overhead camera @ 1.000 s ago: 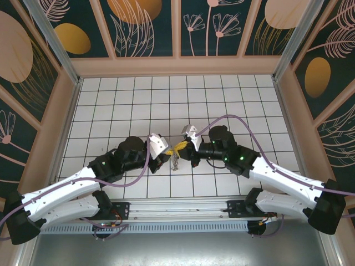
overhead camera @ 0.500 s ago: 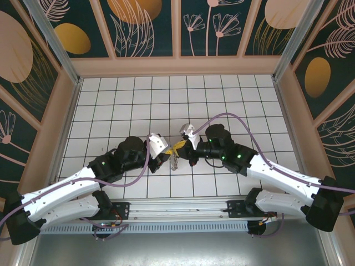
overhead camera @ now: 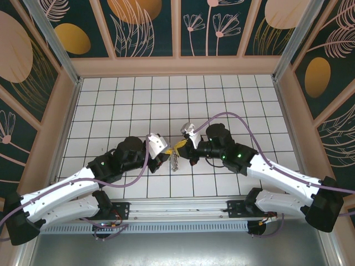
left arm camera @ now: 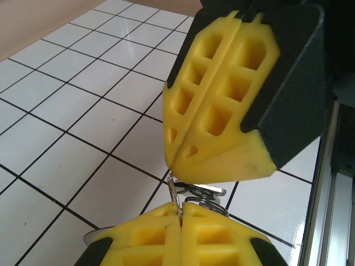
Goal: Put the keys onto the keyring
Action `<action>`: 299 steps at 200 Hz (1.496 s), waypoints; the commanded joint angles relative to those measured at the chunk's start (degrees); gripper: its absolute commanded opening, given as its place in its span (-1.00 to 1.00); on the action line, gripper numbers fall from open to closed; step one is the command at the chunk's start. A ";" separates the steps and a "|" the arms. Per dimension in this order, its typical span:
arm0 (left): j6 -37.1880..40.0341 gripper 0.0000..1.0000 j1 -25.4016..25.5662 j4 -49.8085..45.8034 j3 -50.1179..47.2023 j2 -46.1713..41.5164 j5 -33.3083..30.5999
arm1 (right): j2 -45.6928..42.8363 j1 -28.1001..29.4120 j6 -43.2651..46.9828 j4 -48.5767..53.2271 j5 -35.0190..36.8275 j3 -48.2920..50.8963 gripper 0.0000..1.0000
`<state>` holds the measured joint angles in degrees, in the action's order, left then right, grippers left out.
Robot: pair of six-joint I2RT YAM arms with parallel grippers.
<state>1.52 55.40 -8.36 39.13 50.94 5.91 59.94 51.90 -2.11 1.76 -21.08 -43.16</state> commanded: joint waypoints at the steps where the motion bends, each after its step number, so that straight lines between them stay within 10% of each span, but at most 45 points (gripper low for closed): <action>1: 1.31 -1.00 0.28 1.07 1.47 -1.28 3.15 | -0.71 -1.70 -1.08 -0.12 2.19 -2.61 -1.00; 299: 3.45 -1.00 0.35 -0.58 3.07 0.57 -1.26 | 1.63 -1.19 -3.24 3.28 -7.02 -5.44 -1.00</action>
<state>3.70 55.57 -9.28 40.12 51.51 3.99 61.14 50.35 -4.89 5.02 -28.82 -46.54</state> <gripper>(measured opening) 0.043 0.044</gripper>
